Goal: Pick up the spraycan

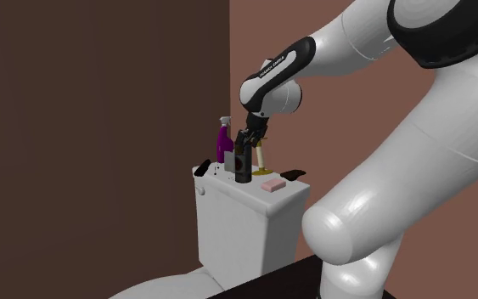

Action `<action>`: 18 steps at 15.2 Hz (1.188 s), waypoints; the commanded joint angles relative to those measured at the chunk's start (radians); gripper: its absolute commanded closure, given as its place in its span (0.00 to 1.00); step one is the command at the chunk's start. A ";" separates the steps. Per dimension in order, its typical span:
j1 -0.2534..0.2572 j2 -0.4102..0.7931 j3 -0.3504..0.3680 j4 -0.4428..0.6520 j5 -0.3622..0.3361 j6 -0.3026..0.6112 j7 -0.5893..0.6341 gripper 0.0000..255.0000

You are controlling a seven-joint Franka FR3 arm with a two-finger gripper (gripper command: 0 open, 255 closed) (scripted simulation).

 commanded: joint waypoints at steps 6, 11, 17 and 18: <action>-0.001 -0.007 0.001 0.017 -0.001 -0.030 0.001 1.00; -0.002 -0.022 0.007 0.074 -0.003 -0.102 0.007 1.00; -0.002 -0.032 0.013 0.147 -0.003 -0.185 0.013 1.00; -0.002 -0.033 0.014 0.160 -0.003 -0.199 0.014 1.00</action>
